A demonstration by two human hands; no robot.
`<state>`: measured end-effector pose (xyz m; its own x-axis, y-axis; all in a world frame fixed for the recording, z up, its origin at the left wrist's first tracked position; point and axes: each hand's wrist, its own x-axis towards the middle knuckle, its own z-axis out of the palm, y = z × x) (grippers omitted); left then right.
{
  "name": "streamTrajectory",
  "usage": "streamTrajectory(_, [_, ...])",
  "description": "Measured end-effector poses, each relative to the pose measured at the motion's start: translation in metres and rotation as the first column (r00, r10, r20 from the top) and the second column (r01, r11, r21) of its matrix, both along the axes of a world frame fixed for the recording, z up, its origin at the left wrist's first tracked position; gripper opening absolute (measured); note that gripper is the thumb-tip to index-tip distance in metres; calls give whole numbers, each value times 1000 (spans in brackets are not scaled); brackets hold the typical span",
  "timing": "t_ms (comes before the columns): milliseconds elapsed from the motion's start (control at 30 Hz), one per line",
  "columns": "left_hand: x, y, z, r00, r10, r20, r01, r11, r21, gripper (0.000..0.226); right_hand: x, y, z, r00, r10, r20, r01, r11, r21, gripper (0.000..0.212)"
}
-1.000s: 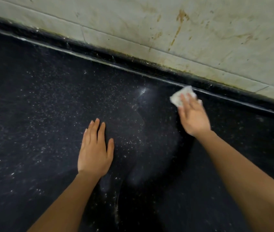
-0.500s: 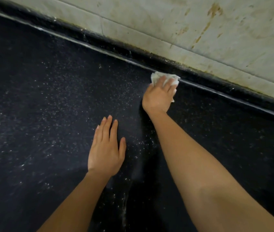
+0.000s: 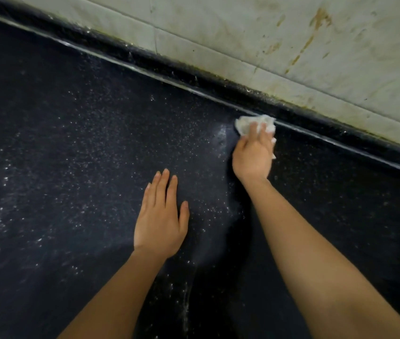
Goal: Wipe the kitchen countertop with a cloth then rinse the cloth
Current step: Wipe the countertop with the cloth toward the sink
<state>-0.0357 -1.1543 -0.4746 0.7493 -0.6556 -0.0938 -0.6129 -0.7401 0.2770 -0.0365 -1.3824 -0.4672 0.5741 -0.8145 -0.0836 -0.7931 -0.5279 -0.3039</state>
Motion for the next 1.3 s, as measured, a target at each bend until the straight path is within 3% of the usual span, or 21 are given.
streamTrajectory(67, [0, 0, 0, 1000, 2, 6, -2, 1000, 4, 61, 22, 8, 1, 987, 161, 11, -162, 986, 47, 51])
streamTrajectory(200, [0, -1, 0, 1000, -4, 6, 4, 1000, 9, 61, 33, 5, 6, 952, 307, -17, -306, 951, 49, 52])
streamTrajectory(367, [0, 0, 0, 1000, -2, 3, 2, 1000, 7, 61, -15, -17, 17, 735, 675, 70, -678, 729, 96, 46])
streamTrajectory(400, [0, -1, 1, 1000, -2, 0, 2, 1000, 6, 61, -23, -25, 17, 742, 667, 69, -671, 738, 73, 44])
streamTrajectory(500, [0, -1, 0, 1000, -1, -1, 1, 1000, 6, 61, -30, -38, 14, 893, 440, 98, -446, 893, 50, 44])
streamTrajectory(567, [0, -1, 0, 1000, -1, -6, 1, 1000, 0, 61, -16, -34, 11, 921, 377, 95, -386, 918, 91, 45])
streamTrajectory(800, [0, -2, 0, 1000, 8, -11, -8, 1000, -6, 61, 12, -15, 3, 890, 452, 64, -455, 888, 57, 50])
streamTrajectory(1000, [-1, -2, 3, 1000, 20, -20, -21, 1000, -15, 64, -28, -2, 11, 638, 755, 153, -770, 631, 97, 43])
streamTrajectory(1167, [-1, -1, 2, 1000, 11, -19, -12, 1000, -25, 64, -26, -53, 15, 871, 489, 38, -491, 868, 78, 44])
streamTrajectory(1233, [-1, -1, 1, 1000, 8, -13, -8, 1000, -16, 63, -28, -35, 9, 872, 486, 56, -489, 869, 74, 45])
streamTrajectory(1300, [0, -1, 2, 1000, 9, -9, -9, 1000, -13, 63, -48, -7, 2, 793, 599, 110, -607, 793, 51, 45])
